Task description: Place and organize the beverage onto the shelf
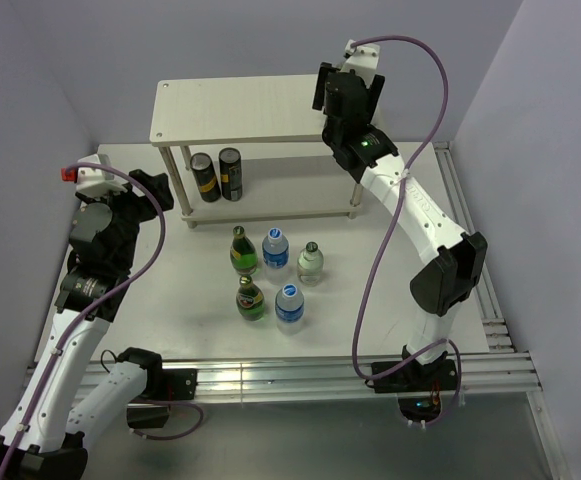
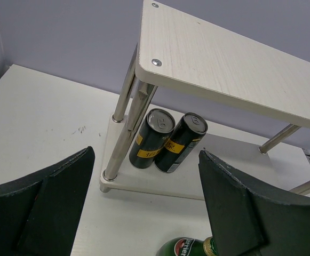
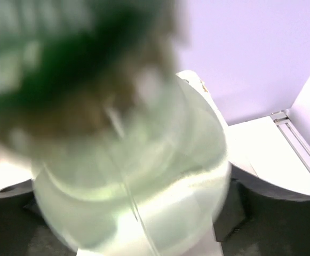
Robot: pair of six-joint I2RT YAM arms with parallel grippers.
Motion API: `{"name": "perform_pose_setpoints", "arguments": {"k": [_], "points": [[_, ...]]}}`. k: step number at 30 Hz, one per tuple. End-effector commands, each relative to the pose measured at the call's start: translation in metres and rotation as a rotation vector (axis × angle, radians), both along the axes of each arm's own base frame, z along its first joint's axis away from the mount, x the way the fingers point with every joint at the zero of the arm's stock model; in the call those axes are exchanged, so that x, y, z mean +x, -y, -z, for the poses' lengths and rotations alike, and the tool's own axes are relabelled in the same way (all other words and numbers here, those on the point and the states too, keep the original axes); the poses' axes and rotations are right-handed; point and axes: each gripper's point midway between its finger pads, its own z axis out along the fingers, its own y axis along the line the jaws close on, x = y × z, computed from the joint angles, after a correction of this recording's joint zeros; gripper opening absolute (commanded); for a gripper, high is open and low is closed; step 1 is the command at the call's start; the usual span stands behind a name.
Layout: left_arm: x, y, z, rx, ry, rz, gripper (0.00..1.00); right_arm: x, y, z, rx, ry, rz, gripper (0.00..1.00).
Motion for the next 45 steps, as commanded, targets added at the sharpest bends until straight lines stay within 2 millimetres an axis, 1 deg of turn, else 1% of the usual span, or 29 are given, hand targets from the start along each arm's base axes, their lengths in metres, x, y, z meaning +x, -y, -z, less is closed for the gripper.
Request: {"name": "perform_pose_setpoints", "arguments": {"k": [1, 4, 15, 17, 18, 20, 21, 22, 23, 24, 25, 26, 27, 28, 29, 30, 32, 33, 35, 36, 37, 38, 39, 40, 41, 42, 43, 44, 45], "points": [[-0.004, -0.003, -0.012, 0.014, 0.041, -0.003, 0.86, 0.002, -0.002, -0.012, 0.041, 0.048, -0.008, 0.82], [-0.005, -0.003, -0.014, 0.014, 0.045, -0.004, 0.86, 0.004, -0.004, -0.008, 0.041, 0.042, -0.009, 0.87], [-0.005, -0.005, -0.015, 0.010, 0.048, -0.006, 0.86, 0.005, -0.005, 0.004, 0.036, 0.022, -0.001, 0.90], [-0.005, -0.006, -0.015, 0.010, 0.048, -0.010, 0.86, 0.002, -0.003, 0.005, 0.043, 0.018, 0.007, 0.93], [-0.005, -0.005, -0.015, 0.010, 0.048, -0.009, 0.86, -0.003, -0.001, 0.002, 0.048, 0.018, 0.009, 0.98], [-0.005, -0.006, -0.015, 0.010, 0.048, -0.010, 0.86, -0.009, 0.000, 0.009, 0.056, 0.005, 0.008, 0.99], [-0.005, -0.005, -0.014, 0.011, 0.047, -0.009, 0.86, -0.018, 0.004, -0.001, 0.077, 0.030, 0.011, 1.00], [-0.005, -0.006, -0.015, 0.011, 0.048, -0.010, 0.86, -0.023, 0.004, 0.009, 0.069, 0.013, 0.010, 1.00], [-0.005, -0.006, -0.015, 0.009, 0.048, -0.010, 0.86, -0.028, 0.002, 0.010, 0.072, 0.013, 0.002, 1.00], [-0.005, -0.006, -0.015, 0.009, 0.050, -0.009, 0.86, -0.039, 0.005, -0.002, 0.095, 0.044, 0.003, 1.00], [-0.004, -0.006, -0.014, 0.010, 0.047, -0.010, 0.86, -0.044, 0.006, 0.009, 0.085, 0.024, 0.003, 1.00], [-0.004, -0.007, -0.014, 0.010, 0.047, -0.010, 0.86, -0.050, 0.003, 0.009, 0.087, 0.027, -0.004, 1.00], [-0.004, -0.006, -0.015, 0.008, 0.050, -0.009, 0.86, -0.060, 0.007, 0.000, 0.105, 0.048, 0.000, 1.00], [-0.004, -0.007, -0.015, 0.008, 0.048, -0.010, 0.86, -0.065, 0.007, 0.007, 0.096, 0.036, -0.004, 1.00], [-0.004, -0.007, -0.015, 0.008, 0.048, -0.012, 0.86, -0.072, 0.003, 0.006, 0.095, 0.037, -0.009, 1.00], [-0.004, -0.007, -0.015, 0.008, 0.050, -0.012, 0.86, -0.080, 0.005, -0.001, 0.107, 0.052, -0.012, 1.00], [-0.004, -0.008, -0.015, 0.006, 0.050, -0.015, 0.86, -0.089, 0.005, 0.005, 0.103, 0.041, -0.013, 1.00], [-0.004, -0.009, -0.015, 0.006, 0.050, -0.016, 0.86, -0.099, 0.004, 0.001, 0.110, 0.041, -0.020, 1.00], [-0.004, -0.010, -0.015, 0.007, 0.048, -0.019, 0.86, -0.111, 0.005, 0.009, 0.120, 0.024, -0.014, 1.00], [-0.004, -0.010, -0.015, 0.008, 0.048, -0.021, 0.86, -0.125, 0.004, 0.007, 0.158, 0.028, -0.028, 1.00], [-0.004, -0.011, -0.015, 0.008, 0.050, -0.024, 0.86, -0.133, 0.004, 0.023, 0.152, 0.001, -0.032, 1.00], [-0.004, -0.011, -0.014, 0.008, 0.048, -0.026, 0.86, -0.140, 0.003, 0.030, 0.163, -0.007, -0.043, 1.00], [-0.004, -0.011, -0.014, 0.008, 0.048, -0.026, 0.86, -0.155, 0.005, 0.027, 0.213, 0.017, -0.062, 1.00], [-0.003, -0.011, -0.014, 0.009, 0.047, -0.026, 0.86, -0.166, -0.007, 0.058, 0.190, -0.030, -0.111, 0.99], [-0.003, -0.011, -0.013, 0.008, 0.044, -0.024, 0.86, -0.175, -0.013, 0.068, 0.205, -0.039, -0.142, 0.99], [-0.003, -0.010, -0.014, 0.006, 0.047, -0.019, 0.86, -0.187, -0.014, 0.071, 0.264, -0.031, -0.170, 0.99], [-0.003, -0.010, -0.014, 0.008, 0.046, -0.018, 0.86, -0.200, -0.027, 0.104, 0.252, -0.094, -0.232, 0.99], [-0.002, -0.009, -0.013, 0.007, 0.044, -0.015, 0.86, -0.207, -0.031, 0.117, 0.268, -0.122, -0.260, 0.99], [-0.002, -0.008, -0.013, 0.007, 0.044, -0.012, 0.86, -0.216, -0.033, 0.138, 0.286, -0.156, -0.285, 0.99]]}}
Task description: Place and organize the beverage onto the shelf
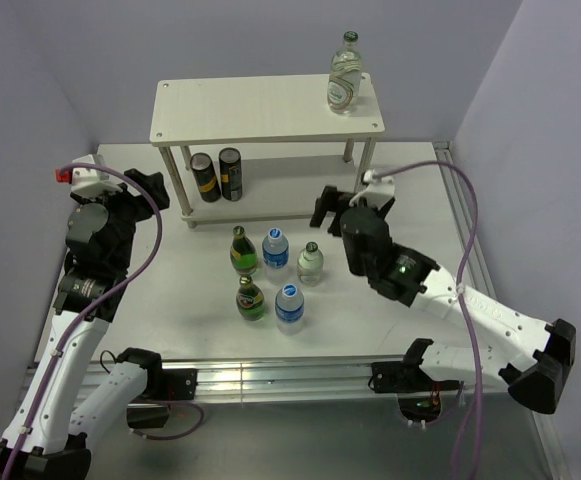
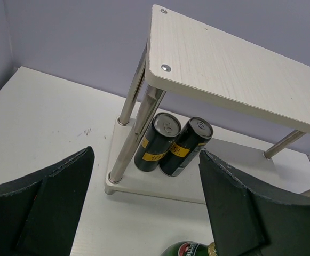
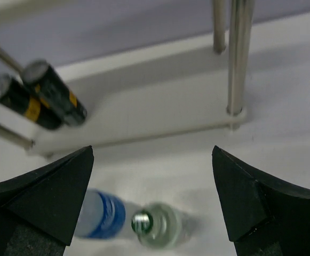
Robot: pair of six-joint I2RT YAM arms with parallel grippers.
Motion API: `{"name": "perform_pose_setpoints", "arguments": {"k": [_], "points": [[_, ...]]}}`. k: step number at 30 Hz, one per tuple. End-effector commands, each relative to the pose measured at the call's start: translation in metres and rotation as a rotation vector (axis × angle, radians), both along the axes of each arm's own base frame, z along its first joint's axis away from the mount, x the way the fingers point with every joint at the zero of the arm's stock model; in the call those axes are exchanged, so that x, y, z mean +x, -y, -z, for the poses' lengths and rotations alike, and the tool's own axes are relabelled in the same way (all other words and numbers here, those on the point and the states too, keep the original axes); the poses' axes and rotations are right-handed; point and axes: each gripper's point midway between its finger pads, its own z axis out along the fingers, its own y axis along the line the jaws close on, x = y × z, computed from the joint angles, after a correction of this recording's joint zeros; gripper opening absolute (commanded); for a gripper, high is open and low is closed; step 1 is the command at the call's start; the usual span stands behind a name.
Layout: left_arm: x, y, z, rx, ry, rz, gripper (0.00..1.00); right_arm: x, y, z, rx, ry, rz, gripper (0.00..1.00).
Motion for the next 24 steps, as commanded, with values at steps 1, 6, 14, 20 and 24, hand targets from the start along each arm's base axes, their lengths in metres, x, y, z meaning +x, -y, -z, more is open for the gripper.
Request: {"name": "perform_pose_setpoints", "arguments": {"k": [1, 6, 14, 20, 24], "points": [[-0.001, 0.001, -0.011, 0.010, 0.036, 0.014, 0.86, -0.027, -0.022, 0.051, 0.092, -0.098, -0.115, 0.99], [-0.001, 0.002, -0.011, 0.007, 0.036, 0.019, 0.86, -0.061, -0.027, 0.115, 0.050, -0.208, -0.157, 0.99], [-0.001, 0.000, -0.011, 0.007, 0.036, 0.010, 0.86, -0.059, -0.038, 0.179, 0.041, -0.305, -0.119, 0.98], [-0.001, 0.000, -0.009, 0.008, 0.032, 0.010, 0.86, -0.046, -0.050, 0.200, 0.015, -0.307, -0.086, 0.99], [0.000, 0.001, -0.008, 0.009, 0.029, 0.013, 0.86, -0.038, -0.045, 0.211, -0.012, -0.301, -0.034, 0.99]]}}
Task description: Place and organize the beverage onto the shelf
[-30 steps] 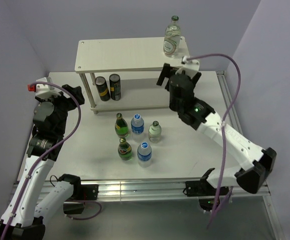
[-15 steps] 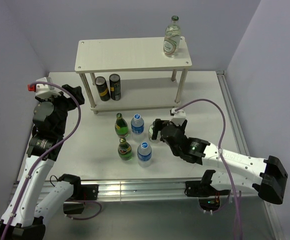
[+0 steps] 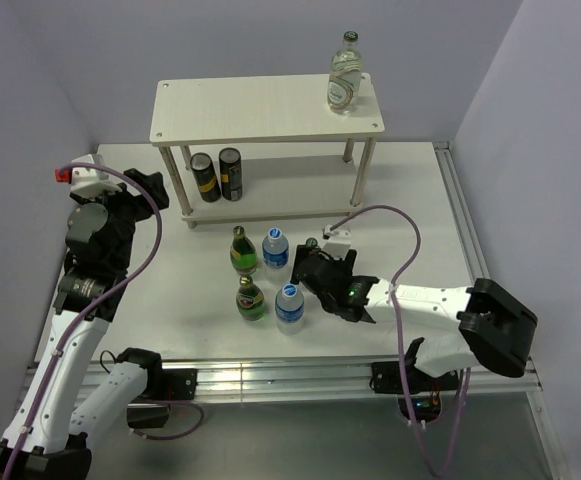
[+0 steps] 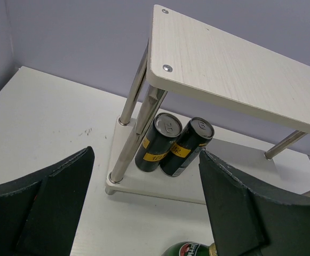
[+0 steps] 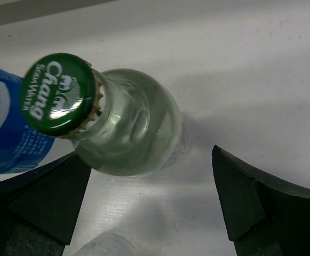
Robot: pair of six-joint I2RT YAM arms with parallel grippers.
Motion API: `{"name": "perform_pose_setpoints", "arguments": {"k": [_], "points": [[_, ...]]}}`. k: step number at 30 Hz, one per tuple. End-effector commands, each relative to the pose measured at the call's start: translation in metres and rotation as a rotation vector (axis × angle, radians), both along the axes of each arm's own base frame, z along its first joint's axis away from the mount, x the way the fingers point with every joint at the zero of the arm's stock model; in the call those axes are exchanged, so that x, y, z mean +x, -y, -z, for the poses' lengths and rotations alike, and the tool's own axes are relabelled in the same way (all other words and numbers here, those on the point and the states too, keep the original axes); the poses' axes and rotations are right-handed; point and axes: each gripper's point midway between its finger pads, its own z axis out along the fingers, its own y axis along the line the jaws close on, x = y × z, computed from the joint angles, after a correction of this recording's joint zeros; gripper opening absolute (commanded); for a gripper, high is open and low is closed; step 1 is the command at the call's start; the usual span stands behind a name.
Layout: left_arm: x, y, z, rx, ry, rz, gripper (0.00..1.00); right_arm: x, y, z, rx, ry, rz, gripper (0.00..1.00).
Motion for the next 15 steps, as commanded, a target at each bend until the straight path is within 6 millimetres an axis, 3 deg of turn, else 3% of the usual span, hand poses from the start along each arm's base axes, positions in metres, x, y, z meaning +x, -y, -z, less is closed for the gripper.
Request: {"name": "perform_pose_setpoints", "arguments": {"k": [1, 10, 15], "points": [[0.000, 0.002, -0.009, 0.007, 0.032, 0.019, 0.86, 0.016, 0.005, -0.004, 0.016, 0.057, 0.085, 0.99], [0.002, 0.004, -0.008, 0.005, 0.027, 0.026, 0.86, 0.031, 0.017, 0.009, 0.030, 0.174, 0.188, 0.98], [0.004, 0.006, -0.007, 0.008, 0.023, 0.033, 0.86, 0.038, 0.017, 0.005, 0.030, 0.235, 0.201, 0.97]]}}
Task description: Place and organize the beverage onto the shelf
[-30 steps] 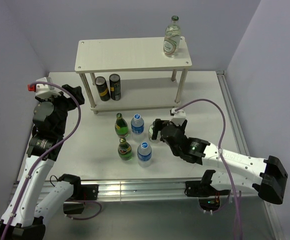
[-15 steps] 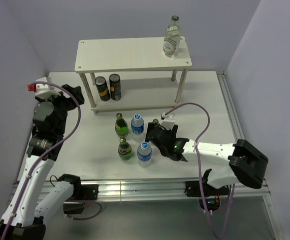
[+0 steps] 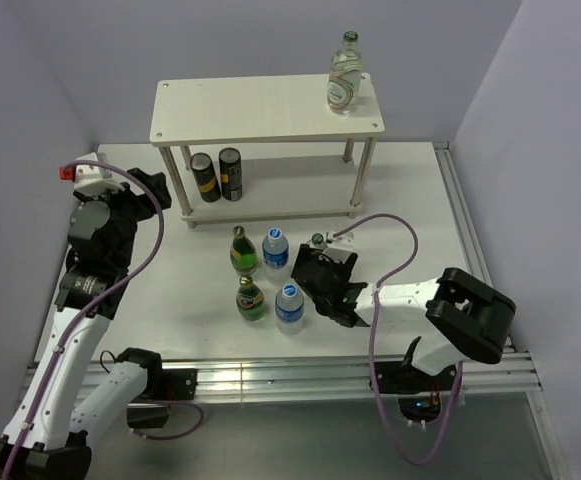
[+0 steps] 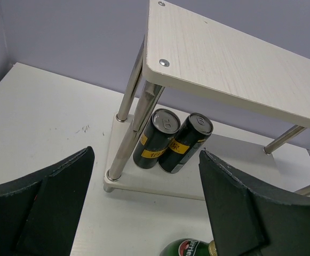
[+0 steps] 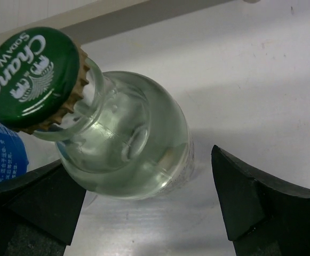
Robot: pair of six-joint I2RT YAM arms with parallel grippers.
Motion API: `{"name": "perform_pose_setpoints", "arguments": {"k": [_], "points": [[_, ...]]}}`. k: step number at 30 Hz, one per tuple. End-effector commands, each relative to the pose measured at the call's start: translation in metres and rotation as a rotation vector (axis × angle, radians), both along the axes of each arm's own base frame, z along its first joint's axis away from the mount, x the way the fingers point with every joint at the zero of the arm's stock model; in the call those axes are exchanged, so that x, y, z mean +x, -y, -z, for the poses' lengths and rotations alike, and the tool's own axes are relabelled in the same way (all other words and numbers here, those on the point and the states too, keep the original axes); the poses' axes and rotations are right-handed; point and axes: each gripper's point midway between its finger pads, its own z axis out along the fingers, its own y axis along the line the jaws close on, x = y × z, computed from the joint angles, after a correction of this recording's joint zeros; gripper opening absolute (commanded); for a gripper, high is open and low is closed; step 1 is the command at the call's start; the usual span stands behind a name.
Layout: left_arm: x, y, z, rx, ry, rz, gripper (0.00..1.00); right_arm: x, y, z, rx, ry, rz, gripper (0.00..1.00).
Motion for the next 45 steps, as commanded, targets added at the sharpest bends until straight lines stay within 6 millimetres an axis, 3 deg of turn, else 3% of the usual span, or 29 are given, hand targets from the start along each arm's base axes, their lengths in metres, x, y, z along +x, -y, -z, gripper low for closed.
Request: {"name": "perform_pose_setpoints", "arguments": {"k": [1, 6, 14, 18, 22, 24, 26, 27, 28, 29, 31, 32, 35, 36, 42, 43, 45], "points": [[0.001, 0.001, -0.009, 0.004, 0.031, 0.013, 0.86, 0.014, 0.010, -0.016, 0.016, 0.108, 0.082, 0.97], [0.002, 0.002, -0.009, 0.003, 0.029, 0.016, 0.86, 0.021, 0.009, -0.016, 0.003, 0.152, 0.094, 0.96], [0.001, 0.003, -0.009, 0.003, 0.032, 0.021, 0.86, 0.034, 0.003, -0.002, -0.047, 0.171, 0.111, 0.95], [0.002, 0.003, -0.009, 0.003, 0.031, 0.021, 0.86, 0.039, 0.004, 0.003, -0.075, 0.181, 0.124, 0.87], [0.001, 0.003, -0.011, 0.002, 0.035, 0.022, 0.86, 0.044, 0.005, -0.006, -0.080, 0.218, 0.138, 0.66], [0.001, 0.004, -0.011, 0.000, 0.037, 0.025, 0.86, 0.044, 0.008, -0.010, -0.079, 0.232, 0.135, 0.61], [0.002, 0.004, -0.011, 0.001, 0.035, 0.027, 0.86, 0.045, 0.007, -0.013, -0.081, 0.233, 0.126, 0.43], [0.002, 0.004, -0.011, -0.001, 0.034, 0.025, 0.86, 0.046, 0.005, -0.019, -0.070, 0.236, 0.117, 0.30], [0.002, 0.004, -0.010, 0.000, 0.032, 0.027, 0.86, 0.045, 0.005, -0.020, -0.078, 0.227, 0.117, 0.08], [0.001, 0.004, -0.011, -0.001, 0.035, 0.025, 0.86, 0.045, 0.005, -0.023, -0.073, 0.220, 0.120, 0.01], [0.000, 0.004, -0.012, 0.000, 0.038, 0.027, 0.86, 0.042, 0.008, -0.036, -0.055, 0.206, 0.141, 0.00], [0.000, 0.004, -0.012, 0.000, 0.038, 0.025, 0.86, 0.041, 0.009, -0.054, -0.006, 0.224, 0.151, 0.00], [0.000, 0.004, -0.011, 0.000, 0.037, 0.024, 0.86, 0.036, 0.014, -0.081, -0.003, 0.221, 0.155, 0.00], [0.000, 0.003, -0.012, 0.001, 0.038, 0.021, 0.86, 0.036, 0.013, -0.106, 0.004, 0.234, 0.138, 0.00], [0.000, 0.000, -0.012, 0.003, 0.038, 0.010, 0.87, 0.041, 0.005, -0.206, -0.044, 0.283, 0.072, 0.00], [-0.001, 0.000, -0.013, 0.004, 0.038, 0.008, 0.87, 0.043, 0.002, -0.234, -0.021, 0.310, 0.063, 0.00], [-0.001, -0.001, -0.012, 0.007, 0.038, 0.007, 0.87, 0.044, -0.005, -0.263, -0.038, 0.341, 0.010, 0.00]]}}
